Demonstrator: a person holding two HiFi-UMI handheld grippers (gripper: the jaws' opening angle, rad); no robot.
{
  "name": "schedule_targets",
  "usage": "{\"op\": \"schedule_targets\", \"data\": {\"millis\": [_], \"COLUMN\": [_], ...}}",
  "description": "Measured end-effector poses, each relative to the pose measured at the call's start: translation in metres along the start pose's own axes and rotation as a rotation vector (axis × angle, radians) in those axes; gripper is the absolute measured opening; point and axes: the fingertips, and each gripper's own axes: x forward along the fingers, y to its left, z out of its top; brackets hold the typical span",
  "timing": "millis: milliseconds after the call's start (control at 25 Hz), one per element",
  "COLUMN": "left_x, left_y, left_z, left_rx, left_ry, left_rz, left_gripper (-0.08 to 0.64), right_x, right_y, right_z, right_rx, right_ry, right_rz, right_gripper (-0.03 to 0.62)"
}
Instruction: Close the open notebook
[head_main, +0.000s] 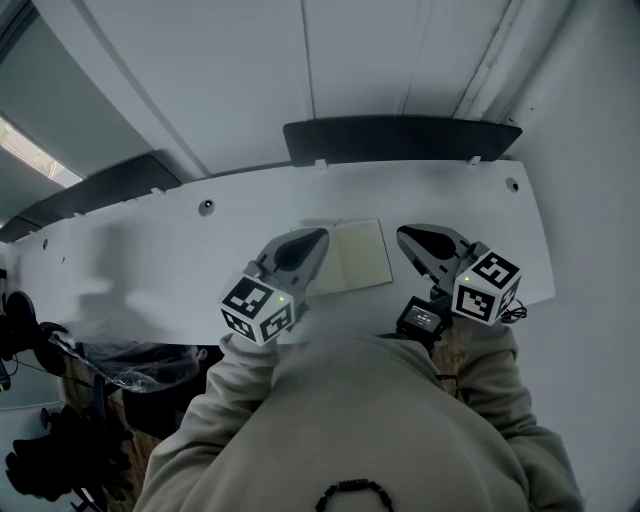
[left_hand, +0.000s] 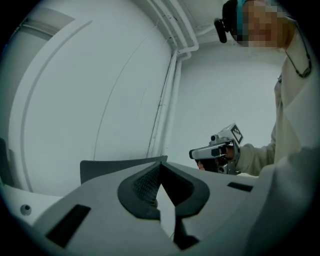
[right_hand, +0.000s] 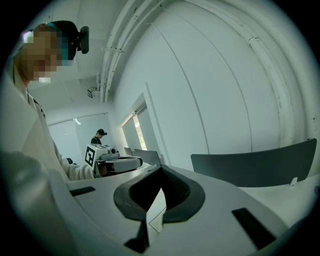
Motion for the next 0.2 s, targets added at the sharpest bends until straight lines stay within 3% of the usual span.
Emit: {"op": "schedule_targets", "data": {"millis": [200], "left_x": [-0.0051], "left_y": [0.0037], "left_z": [0.0074], "left_rx": [0.016], "left_ry": [-0.016], "left_rz": [-0.004], "left_gripper": [0.002], "right_x": [0.0053], "right_y": [0.0072], "right_z": [-0.0009], "right_rx": [-0.018], "right_ry": [0.007], "right_rz": [0.01], "right_gripper": [0.02]}}
